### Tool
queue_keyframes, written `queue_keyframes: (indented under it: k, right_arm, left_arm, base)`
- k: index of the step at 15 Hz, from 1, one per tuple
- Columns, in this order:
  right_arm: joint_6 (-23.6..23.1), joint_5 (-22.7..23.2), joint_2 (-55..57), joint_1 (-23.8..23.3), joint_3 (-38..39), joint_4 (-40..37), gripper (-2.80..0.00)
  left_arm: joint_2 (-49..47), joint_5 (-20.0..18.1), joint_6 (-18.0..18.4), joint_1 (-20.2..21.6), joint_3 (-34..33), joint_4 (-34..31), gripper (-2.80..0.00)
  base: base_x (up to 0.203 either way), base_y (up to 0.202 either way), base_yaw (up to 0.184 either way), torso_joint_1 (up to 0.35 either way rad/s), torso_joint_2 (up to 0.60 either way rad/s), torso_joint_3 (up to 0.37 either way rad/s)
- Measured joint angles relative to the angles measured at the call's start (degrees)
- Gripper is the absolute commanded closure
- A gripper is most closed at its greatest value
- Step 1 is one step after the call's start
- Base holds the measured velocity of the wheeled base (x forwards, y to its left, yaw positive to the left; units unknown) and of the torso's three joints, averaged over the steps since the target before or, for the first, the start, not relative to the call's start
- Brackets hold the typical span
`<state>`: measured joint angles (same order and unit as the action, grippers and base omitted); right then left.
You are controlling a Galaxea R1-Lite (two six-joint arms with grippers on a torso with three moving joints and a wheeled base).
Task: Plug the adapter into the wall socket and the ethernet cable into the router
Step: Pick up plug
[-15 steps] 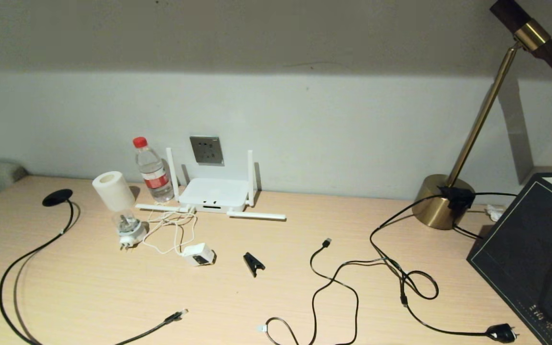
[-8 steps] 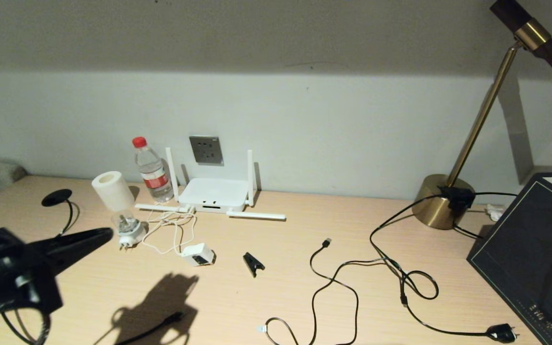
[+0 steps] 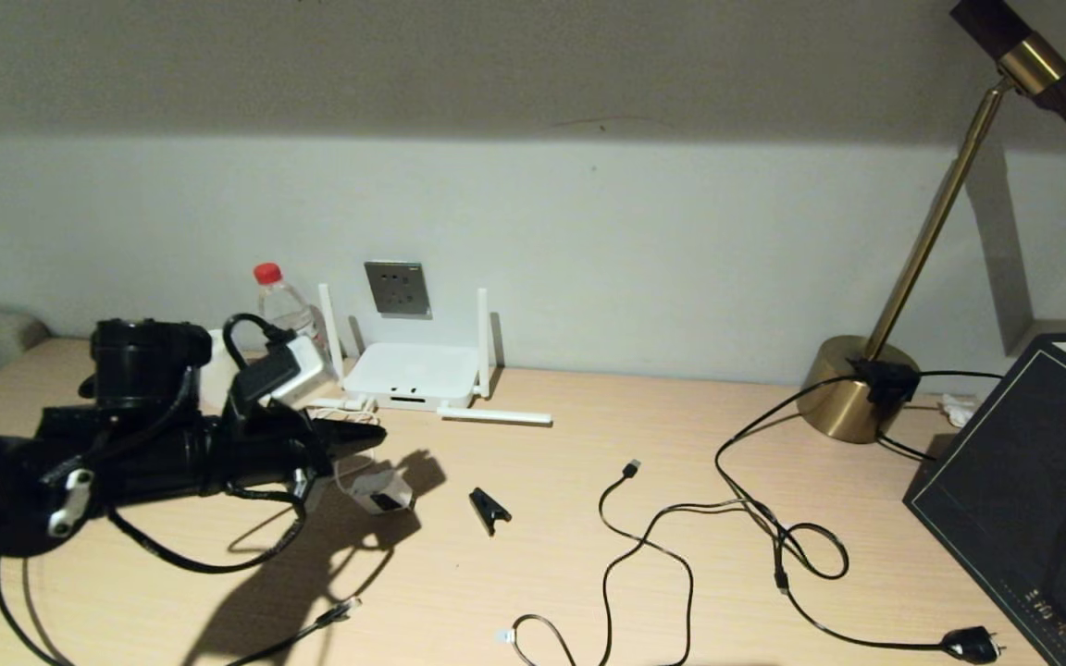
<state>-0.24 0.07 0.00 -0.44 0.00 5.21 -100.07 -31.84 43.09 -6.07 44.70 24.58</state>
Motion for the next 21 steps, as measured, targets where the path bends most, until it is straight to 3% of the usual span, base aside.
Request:
queue_keyframes:
  k: [1,2,4,7,9,11,14,21]
  right_arm:
    - [0.0,0.0,0.0,0.0,0.0,0.0,0.0]
    - [0.0,0.0,0.0,0.0,0.0,0.0,0.0]
    - [0.0,0.0,0.0,0.0,0.0,0.0,0.0]
    - [0.0,0.0,0.0,0.0,0.0,0.0,0.0]
    - [0.0,0.0,0.0,0.0,0.0,0.0,0.0]
    - [0.0,0.0,0.0,0.0,0.0,0.0,0.0]
    - [0.0,0.0,0.0,0.0,0.0,0.0,0.0]
    - [0.0,0.0,0.0,0.0,0.0,0.0,0.0]
  left_arm:
    - [-2.0,-0.1,5.3,-0.2,0.0,-0.4,-2.8]
    - [-3.0,-0.2,9.2,-0.3,0.8,-1.7,-2.8]
    - [-3.7,-0.2,12.0,-0.3,4.8,-7.1,-2.8]
    - [-5.5,-0.2,19.6,-0.4,15.3,-17.8,-2.8]
    - [-7.7,0.1,26.7,-0.8,25.0,-27.5,-2.8]
    - [-9.2,1.7,30.6,-2.4,33.8,-40.0,-2.8]
    - [-11.3,4.9,33.8,-5.6,39.9,-55.7,-2.8]
    - [-13.0,8.6,35.6,-4.3,42.3,-69.7,-2.8]
  base:
    - [0.0,0.0,0.0,0.0,0.0,0.0]
    - [0.0,0.0,0.0,0.0,0.0,0.0]
    - [0.0,0.0,0.0,0.0,0.0,0.0]
    - [0.0,0.0,0.0,0.0,0.0,0.0]
    - [0.0,0.0,0.0,0.0,0.0,0.0]
    - [0.0,0.0,0.0,0.0,0.0,0.0]
    - [0.0,0.0,0.0,0.0,0.0,0.0]
    - [0.0,0.0,0.0,0.0,0.0,0.0]
